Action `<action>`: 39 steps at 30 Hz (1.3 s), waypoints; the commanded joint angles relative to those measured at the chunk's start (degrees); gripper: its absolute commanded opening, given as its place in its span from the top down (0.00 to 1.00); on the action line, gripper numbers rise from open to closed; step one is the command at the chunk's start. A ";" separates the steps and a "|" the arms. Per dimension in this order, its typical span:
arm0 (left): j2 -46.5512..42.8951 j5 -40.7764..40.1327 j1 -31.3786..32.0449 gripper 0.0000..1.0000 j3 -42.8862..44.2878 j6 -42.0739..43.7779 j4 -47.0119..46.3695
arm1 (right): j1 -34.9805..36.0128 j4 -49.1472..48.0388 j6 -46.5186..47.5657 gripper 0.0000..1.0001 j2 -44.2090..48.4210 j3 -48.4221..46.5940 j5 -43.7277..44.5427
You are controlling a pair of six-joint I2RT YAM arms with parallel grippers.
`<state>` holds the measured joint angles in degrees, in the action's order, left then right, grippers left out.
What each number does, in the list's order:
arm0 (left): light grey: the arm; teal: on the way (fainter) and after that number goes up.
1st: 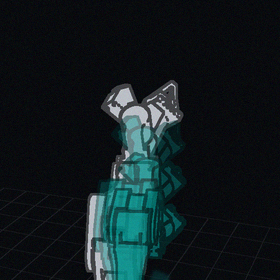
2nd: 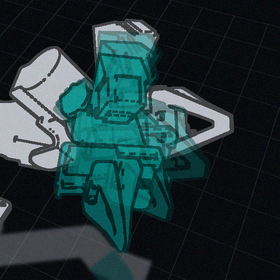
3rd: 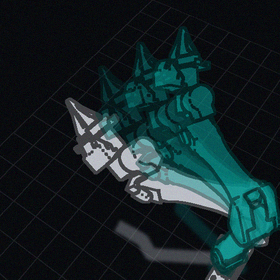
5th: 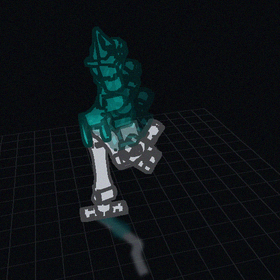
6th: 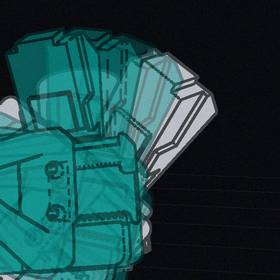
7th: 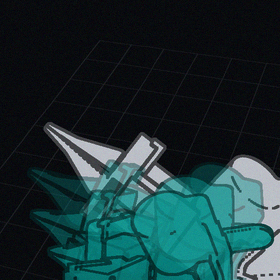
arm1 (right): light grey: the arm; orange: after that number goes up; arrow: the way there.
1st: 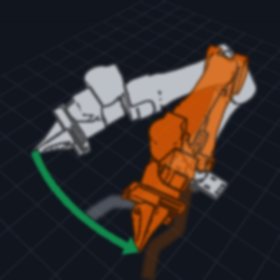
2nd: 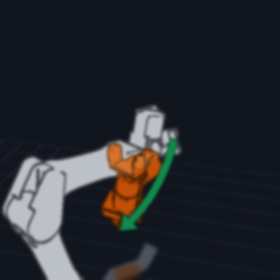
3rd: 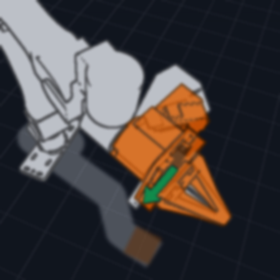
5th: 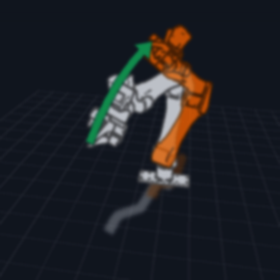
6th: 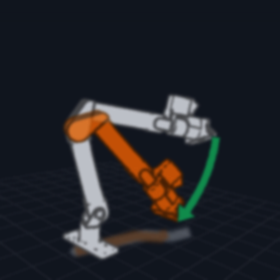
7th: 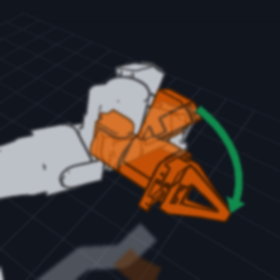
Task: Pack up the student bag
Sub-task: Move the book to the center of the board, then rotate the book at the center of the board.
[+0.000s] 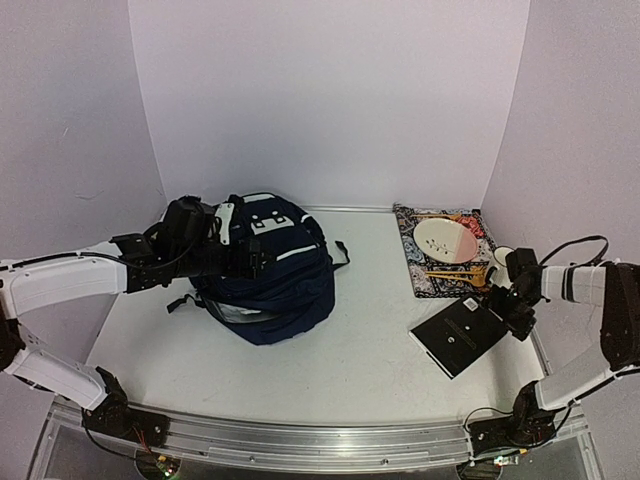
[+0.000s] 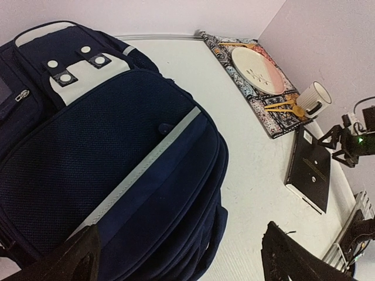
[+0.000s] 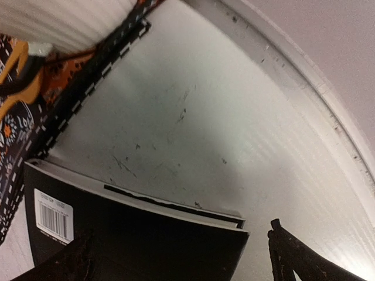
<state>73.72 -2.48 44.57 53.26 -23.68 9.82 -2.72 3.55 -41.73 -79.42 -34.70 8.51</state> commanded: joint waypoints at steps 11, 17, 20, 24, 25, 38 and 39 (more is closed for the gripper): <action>-1.24 5.57 0.77 0.06 0.33 -2.87 -5.32 | 12.37 -5.42 0.75 0.14 -5.04 1.87 -16.30; -0.44 6.90 2.28 0.10 -0.04 -4.63 -5.33 | 23.75 -8.52 -6.03 0.16 -7.40 -0.73 -17.21; -0.29 7.09 3.41 0.12 -0.63 -5.66 -5.33 | 28.28 -11.40 -8.86 0.17 -9.00 -3.19 -17.87; 0.67 6.66 6.03 0.13 -1.22 -6.49 -5.33 | 33.47 -14.17 -9.86 0.17 -12.40 -8.21 -18.00; 1.06 6.36 6.78 0.14 -1.31 -6.56 -5.33 | 34.24 -14.33 -9.64 0.17 -13.50 -9.69 -18.03; 3.58 4.89 10.67 0.18 -2.49 -8.91 -5.51 | 37.02 -5.63 -7.21 0.13 -6.31 -9.58 -6.68; 4.28 5.12 10.93 0.19 -2.28 -8.96 -5.58 | 36.81 -5.39 -6.15 0.13 -6.06 -9.86 -5.86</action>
<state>75.97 2.90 54.76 50.48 -31.79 6.37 34.65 -5.47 -50.87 -89.68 -44.28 -3.19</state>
